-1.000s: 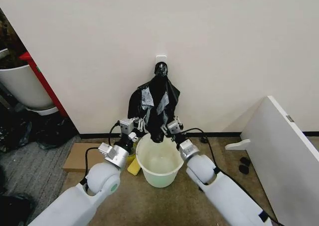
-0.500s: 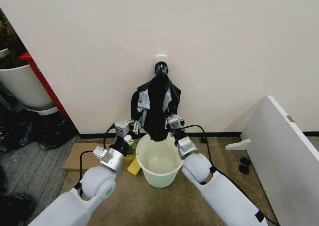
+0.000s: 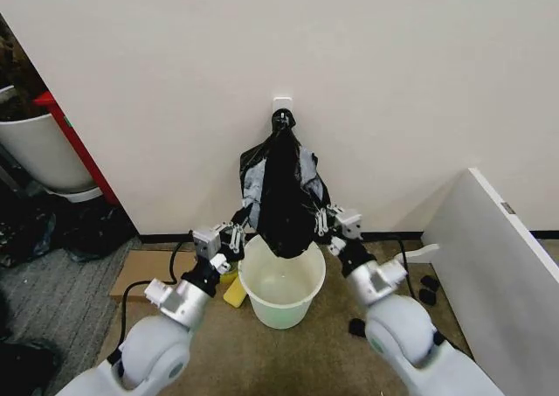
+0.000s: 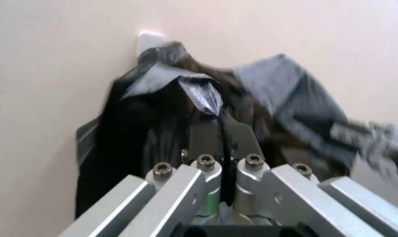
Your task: Place the garbage bag over the trash bin.
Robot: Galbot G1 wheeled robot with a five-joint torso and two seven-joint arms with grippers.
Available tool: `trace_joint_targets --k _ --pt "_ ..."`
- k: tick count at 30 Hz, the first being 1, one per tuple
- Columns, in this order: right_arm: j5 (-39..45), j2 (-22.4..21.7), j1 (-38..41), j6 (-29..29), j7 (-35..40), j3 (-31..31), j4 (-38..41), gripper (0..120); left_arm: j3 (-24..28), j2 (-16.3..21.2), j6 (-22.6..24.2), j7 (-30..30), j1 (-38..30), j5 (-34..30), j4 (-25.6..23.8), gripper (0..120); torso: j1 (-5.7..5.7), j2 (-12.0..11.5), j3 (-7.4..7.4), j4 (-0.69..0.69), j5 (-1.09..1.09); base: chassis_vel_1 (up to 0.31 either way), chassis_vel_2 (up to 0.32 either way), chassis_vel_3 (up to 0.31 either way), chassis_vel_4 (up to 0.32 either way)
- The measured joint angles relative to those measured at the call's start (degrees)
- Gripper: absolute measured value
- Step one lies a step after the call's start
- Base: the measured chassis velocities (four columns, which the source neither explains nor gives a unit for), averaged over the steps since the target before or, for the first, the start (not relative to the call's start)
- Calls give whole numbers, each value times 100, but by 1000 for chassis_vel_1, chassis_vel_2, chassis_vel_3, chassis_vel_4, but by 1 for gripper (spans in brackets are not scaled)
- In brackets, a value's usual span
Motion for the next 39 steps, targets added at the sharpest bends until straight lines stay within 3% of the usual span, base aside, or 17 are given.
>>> trace_joint_targets --k 5,10,21,29,39 --pt "-143 306 -592 109 -112 180 253 0 -39 74 -111 36 255 41 -222 0 0 0 0 2 0 0 0 0 0" --pt "-260 436 -690 348 -151 24 -127 0 -52 -35 -285 50 326 207 75 0 0 0 1 1 -1 0 0 0 0" --pt "-254 1146 6 553 -56 -399 -1007 0 -40 -214 -452 27 23 285 691 0 1 0 2 2 -1 0 0 0 0" --pt "-438 1169 -412 805 41 -274 -1498 0 197 -563 -570 -11 140 416 1267 0 1 0 2 1 -1 0 0 0 0" --pt "-609 1243 -804 900 518 121 -1992 0 197 -856 -443 -382 437 621 1593 0 1 -1 2 1 0 0 0 0 0"
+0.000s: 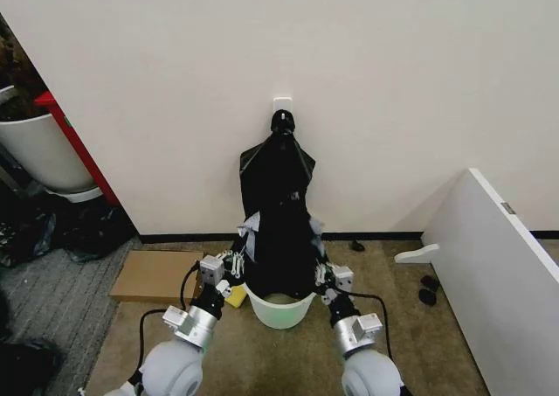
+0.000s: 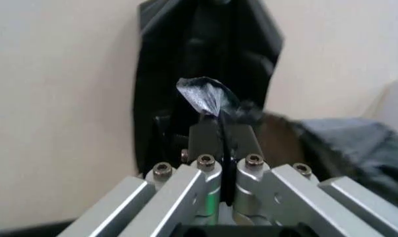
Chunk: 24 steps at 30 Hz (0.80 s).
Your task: Place the garbage bag over the trash bin.
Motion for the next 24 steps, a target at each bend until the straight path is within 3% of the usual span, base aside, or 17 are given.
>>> trace_joint_targets --k 13,24 --pt "-540 -197 -606 -573 413 50 151 0 -279 -16 108 -232 860 254 112 0 0 0 -1 0 -1 0 0 0 0" --pt "-746 -405 -868 -1229 344 -25 209 0 -329 362 202 -172 1578 265 83 0 0 0 -1 0 0 0 0 0 0"
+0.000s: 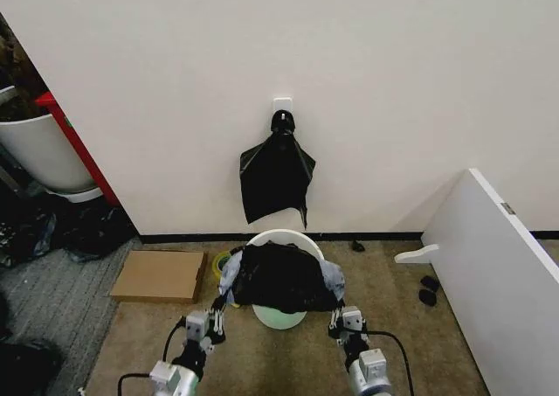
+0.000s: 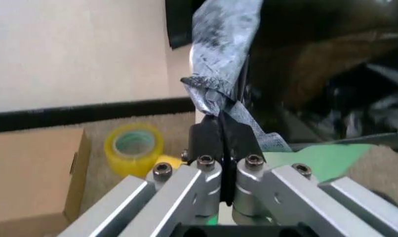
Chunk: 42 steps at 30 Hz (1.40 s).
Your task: Place the garbage bag over the trash bin.
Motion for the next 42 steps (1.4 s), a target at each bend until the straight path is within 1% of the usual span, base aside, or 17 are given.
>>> trace_joint_targets --k 4,10,16,24,28,32,35,36,37,38,40,42 --pt "9 -57 167 -95 -37 -4 -237 0 17 29 39 7 -59 -7 203 0 0 0 0 0 0 0 0 0 0" --pt "131 38 669 -255 -50 -112 -776 0 179 -165 243 -102 -606 -134 712 0 0 0 1 0 -1 0 0 0 0" --pt "178 90 833 -303 -65 -155 -1041 0 223 -208 391 -136 -849 -270 943 0 0 0 1 -1 0 0 0 0 0" --pt "220 179 1016 42 -137 -184 -1203 0 194 -358 384 -228 -954 -344 1090 0 0 0 1 0 -1 0 0 0 0" --pt "198 231 1090 553 -247 -202 -1376 0 124 -427 371 -323 -1030 -441 1087 0 0 0 1 0 0 0 0 0 0" --pt "117 242 1061 804 -441 -186 -1389 0 80 -410 371 -312 -989 -477 985 0 0 0 1 1 0 0 0 0 0" --pt "95 176 885 867 -599 -171 -1223 1 46 -341 385 -230 -837 -463 805 8 0 0 1 0 0 0 0 0 0" --pt "39 139 770 961 -690 -138 -1143 8 7 -323 368 -214 -738 -382 728 15 0 0 1 0 0 0 0 0 0" --pt "-1 121 707 1025 -768 -114 -1106 11 -6 -321 350 -213 -690 -354 699 18 0 0 0 0 0 0 0 0 0" --pt "-1 121 707 1025 -768 -114 -1106 11 -6 -321 350 -213 -690 -354 699 18 0 0 0 0 0 0 0 0 0" --pt "-149 71 556 1121 -961 -42 -1013 20 -36 -304 304 -212 -540 -316 612 24 0 0 0 0 0 0 0 0 0" --pt "-342 15 403 1296 -1139 48 -945 28 -100 -279 216 -206 -375 -287 526 34 0 0 0 0 -1 0 0 0 0"
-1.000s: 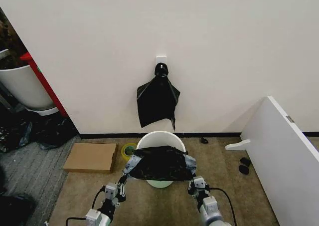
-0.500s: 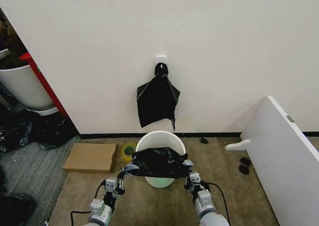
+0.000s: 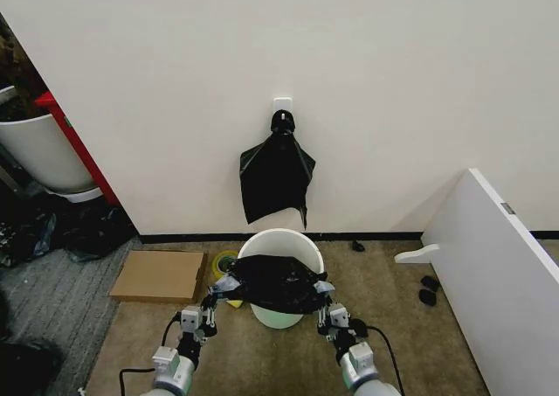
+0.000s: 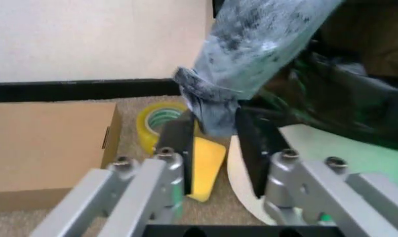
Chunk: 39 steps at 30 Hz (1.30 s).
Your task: Place the garbage bag over the trash bin.
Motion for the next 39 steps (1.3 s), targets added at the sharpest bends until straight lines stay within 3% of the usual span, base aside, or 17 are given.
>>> trace_joint_targets --k 3,5,10,12,17,23,27,32,34,36,39 --pt "-128 -50 -229 178 -122 129 171 41 -230 11 -147 -10 264 28 -140 47 0 0 0 0 1 0 0 0 0" --pt "-138 -55 -259 203 -126 149 197 43 -267 8 -173 -12 301 30 -159 48 0 0 0 0 1 0 0 0 0" --pt "-184 -132 -535 501 -210 363 477 66 -640 -33 -404 -66 580 -20 -308 73 0 0 0 0 0 0 0 0 0" --pt "-177 -142 -586 580 -277 404 516 69 -692 -31 -427 -71 610 -36 -332 75 0 0 0 1 1 0 0 0 0" --pt "-153 -223 -967 936 -657 783 699 91 -959 12 -543 -91 730 -86 -501 96 0 0 0 0 1 0 0 0 0" --pt "294 -398 -1166 986 -958 1137 1092 99 -1171 8 -589 -76 826 -87 -712 100 0 0 0 -1 1 0 0 0 0" --pt "498 -649 -1219 926 -1774 1487 1403 100 -1358 100 -661 12 1052 -95 -801 100 0 0 0 0 1 0 0 0 0" --pt "1317 -1141 -958 205 -2193 1622 1800 100 -1695 99 -959 271 1348 93 -852 100 0 0 0 0 1 0 0 0 0" --pt "2180 -1517 -414 -461 -1985 1493 1922 100 -1781 24 -1078 397 1454 153 -894 100 0 0 0 0 1 0 0 0 0" --pt "2366 -1587 -264 -616 -1930 1448 1922 100 -1793 0 -1097 402 1465 162 -898 100 0 0 0 1 1 0 0 0 0" --pt "3225 -1916 579 -1429 -1671 1037 1762 100 -1831 -167 -1138 400 1478 164 -912 100 0 0 1 0 1 0 0 0 0"
